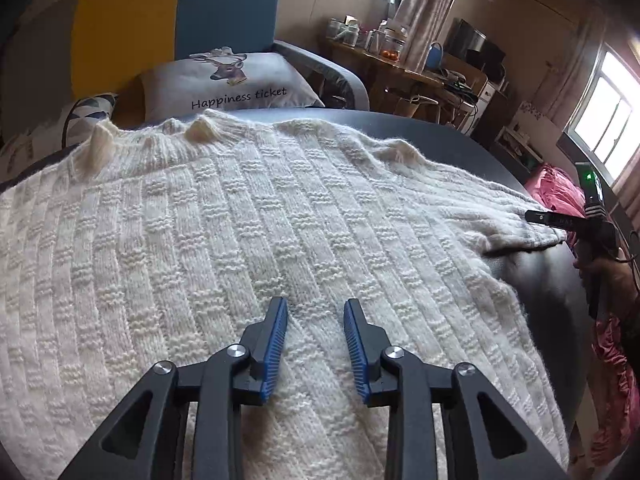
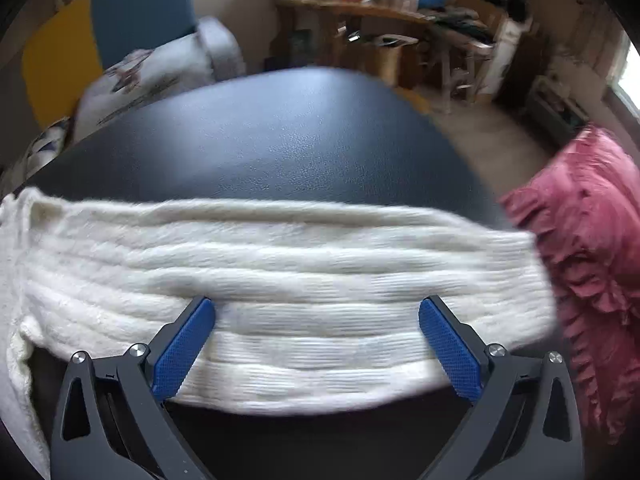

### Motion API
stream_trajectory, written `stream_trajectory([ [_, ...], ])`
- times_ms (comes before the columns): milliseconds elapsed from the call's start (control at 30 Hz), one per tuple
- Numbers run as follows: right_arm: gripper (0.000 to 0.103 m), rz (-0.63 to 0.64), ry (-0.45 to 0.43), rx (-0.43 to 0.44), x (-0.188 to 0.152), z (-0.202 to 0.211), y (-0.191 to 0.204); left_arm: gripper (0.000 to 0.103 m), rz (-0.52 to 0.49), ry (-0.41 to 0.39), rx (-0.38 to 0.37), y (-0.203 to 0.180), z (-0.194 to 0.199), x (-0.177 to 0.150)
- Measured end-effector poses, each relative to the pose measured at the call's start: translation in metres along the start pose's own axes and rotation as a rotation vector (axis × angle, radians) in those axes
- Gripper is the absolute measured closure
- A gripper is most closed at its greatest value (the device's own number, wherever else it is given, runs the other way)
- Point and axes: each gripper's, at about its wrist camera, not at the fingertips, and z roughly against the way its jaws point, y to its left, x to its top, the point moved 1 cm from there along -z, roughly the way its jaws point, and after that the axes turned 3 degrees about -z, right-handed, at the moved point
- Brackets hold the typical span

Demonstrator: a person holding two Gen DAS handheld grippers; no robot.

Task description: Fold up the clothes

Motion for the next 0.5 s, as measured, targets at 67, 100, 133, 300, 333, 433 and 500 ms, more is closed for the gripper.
stream_trajectory([
  [67,0.000,-0.041,0.020,0.019,0.002,-0.006,-0.015,0.072,0.000,-0.001,-0.005,0.000,0.001,0.000],
  [100,0.000,-0.043,0.019,0.018,0.003,-0.008,-0.020,0.071,0.002,-0.001,-0.010,-0.001,0.002,0.000],
  [133,0.000,-0.037,0.012,0.013,0.004,-0.011,-0.023,0.071,0.004,-0.002,-0.014,0.000,0.004,0.000],
  [300,0.000,-0.053,0.017,-0.018,0.011,-0.020,-0.026,0.071,0.000,-0.003,-0.010,0.003,0.003,0.001],
  [333,0.000,-0.055,0.037,-0.028,0.014,-0.020,-0.023,0.071,-0.006,-0.003,-0.005,0.003,0.002,0.002],
  [433,0.000,-0.047,0.033,-0.066,0.020,-0.004,-0.012,0.071,-0.005,0.000,-0.001,0.002,0.004,0.004],
  [500,0.000,0.006,-0.017,-0.012,0.022,0.014,0.010,0.071,-0.018,-0.007,-0.015,0.001,0.003,0.016],
])
